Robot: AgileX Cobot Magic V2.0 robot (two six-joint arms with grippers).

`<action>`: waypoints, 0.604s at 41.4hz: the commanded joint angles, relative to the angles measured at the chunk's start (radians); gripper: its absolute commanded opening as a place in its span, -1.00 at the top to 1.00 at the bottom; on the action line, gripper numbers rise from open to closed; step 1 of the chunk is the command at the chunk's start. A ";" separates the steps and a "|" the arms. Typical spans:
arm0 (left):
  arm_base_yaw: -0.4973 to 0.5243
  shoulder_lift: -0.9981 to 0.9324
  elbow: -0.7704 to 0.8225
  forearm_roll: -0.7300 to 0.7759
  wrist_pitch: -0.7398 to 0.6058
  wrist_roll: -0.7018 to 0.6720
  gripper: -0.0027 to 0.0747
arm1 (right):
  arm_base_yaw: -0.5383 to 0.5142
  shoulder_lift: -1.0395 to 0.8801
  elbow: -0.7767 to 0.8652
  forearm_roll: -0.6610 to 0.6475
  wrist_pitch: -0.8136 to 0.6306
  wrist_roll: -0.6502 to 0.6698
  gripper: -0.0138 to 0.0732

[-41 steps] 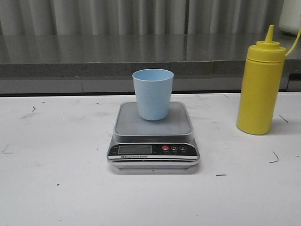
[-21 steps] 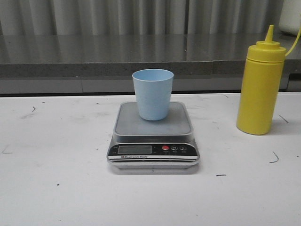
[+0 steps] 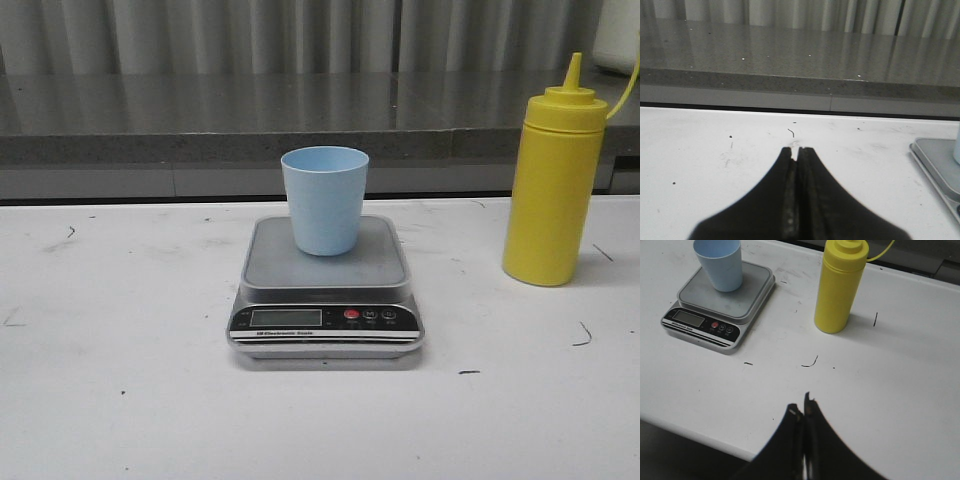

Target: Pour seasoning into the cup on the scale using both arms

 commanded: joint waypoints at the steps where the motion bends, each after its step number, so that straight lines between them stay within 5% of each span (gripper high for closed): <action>1: 0.017 -0.038 0.048 -0.019 -0.175 -0.002 0.98 | -0.008 0.006 -0.023 -0.003 -0.065 -0.008 0.96; 25: -0.008 -0.056 0.110 -0.047 -0.223 -0.002 0.98 | -0.008 0.006 -0.023 -0.003 -0.064 -0.008 0.96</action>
